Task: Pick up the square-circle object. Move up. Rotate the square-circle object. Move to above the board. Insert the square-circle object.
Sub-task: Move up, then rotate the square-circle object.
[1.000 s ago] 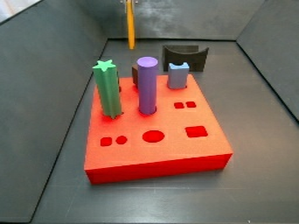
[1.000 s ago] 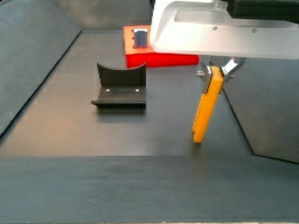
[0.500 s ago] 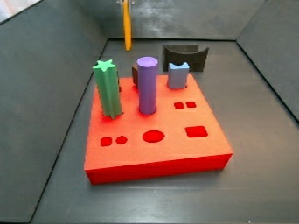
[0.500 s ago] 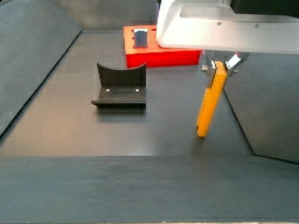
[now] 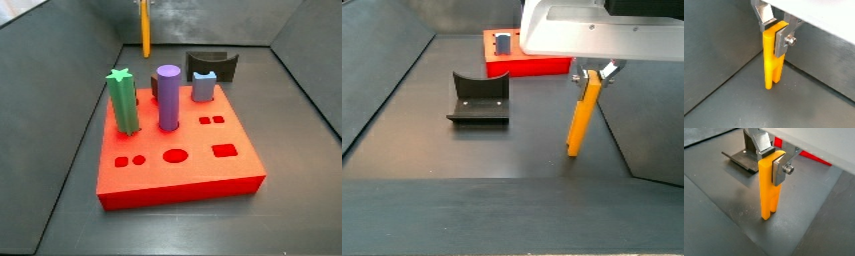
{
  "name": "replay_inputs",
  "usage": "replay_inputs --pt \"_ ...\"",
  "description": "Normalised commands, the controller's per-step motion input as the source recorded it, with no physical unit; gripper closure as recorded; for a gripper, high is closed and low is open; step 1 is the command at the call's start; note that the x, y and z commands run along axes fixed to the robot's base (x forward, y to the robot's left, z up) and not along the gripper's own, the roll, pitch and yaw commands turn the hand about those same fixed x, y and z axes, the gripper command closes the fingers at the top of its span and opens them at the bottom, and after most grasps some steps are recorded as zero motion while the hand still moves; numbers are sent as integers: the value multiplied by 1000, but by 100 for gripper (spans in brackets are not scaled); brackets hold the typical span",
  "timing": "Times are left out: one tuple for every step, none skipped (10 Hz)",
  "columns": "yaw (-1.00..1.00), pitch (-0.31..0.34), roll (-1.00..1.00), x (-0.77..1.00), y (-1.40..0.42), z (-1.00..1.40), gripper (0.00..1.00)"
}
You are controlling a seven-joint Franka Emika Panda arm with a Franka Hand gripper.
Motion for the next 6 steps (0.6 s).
replay_inputs --pt "4 -30 16 31 7 810 100" --pt "3 -7 25 20 11 710 100" --pt "4 36 36 6 9 525 100" --pt "7 63 45 4 8 377 100" --pt "13 85 50 6 8 229 100" --pt "0 0 0 173 -1000 436 100"
